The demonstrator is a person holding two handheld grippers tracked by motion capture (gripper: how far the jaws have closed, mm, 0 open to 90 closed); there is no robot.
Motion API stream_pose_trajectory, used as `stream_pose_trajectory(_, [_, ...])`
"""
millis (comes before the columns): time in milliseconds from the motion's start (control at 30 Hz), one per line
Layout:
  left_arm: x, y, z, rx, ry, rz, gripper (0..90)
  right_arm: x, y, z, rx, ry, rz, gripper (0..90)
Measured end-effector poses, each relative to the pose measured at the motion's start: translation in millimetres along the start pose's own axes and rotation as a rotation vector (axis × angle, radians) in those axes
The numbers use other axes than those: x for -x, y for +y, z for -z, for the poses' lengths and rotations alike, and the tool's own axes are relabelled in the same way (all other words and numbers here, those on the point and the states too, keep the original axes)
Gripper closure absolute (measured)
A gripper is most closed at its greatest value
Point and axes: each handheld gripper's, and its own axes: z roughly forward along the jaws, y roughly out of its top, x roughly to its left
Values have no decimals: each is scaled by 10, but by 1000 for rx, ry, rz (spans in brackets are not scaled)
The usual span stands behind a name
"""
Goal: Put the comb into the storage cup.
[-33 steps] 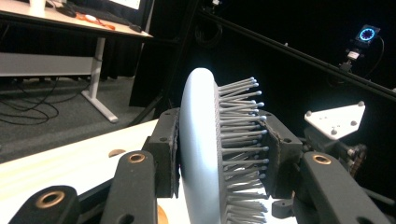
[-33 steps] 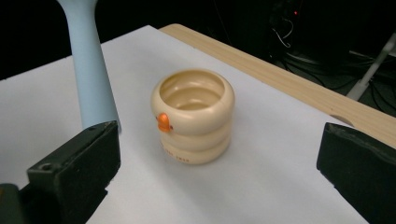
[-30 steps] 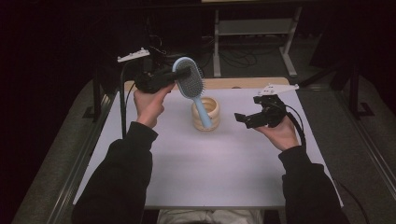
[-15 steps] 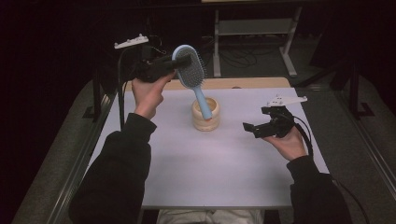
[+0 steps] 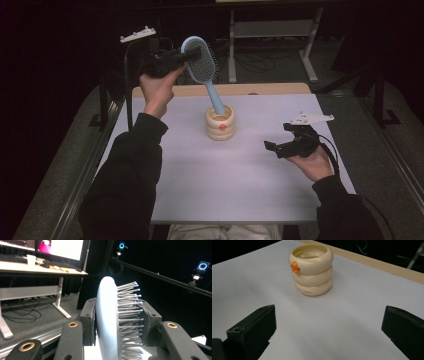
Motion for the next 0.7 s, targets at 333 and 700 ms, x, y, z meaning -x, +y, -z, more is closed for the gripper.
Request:
stream_pose_trajectory(333, [-139, -40, -72, 20, 42, -4, 559, 8, -128, 74, 8, 5, 2, 0])
stream_pose_trajectory(700, [-199, -120, -197, 17, 64, -32, 558, 55, -232, 129, 0, -7, -8, 0])
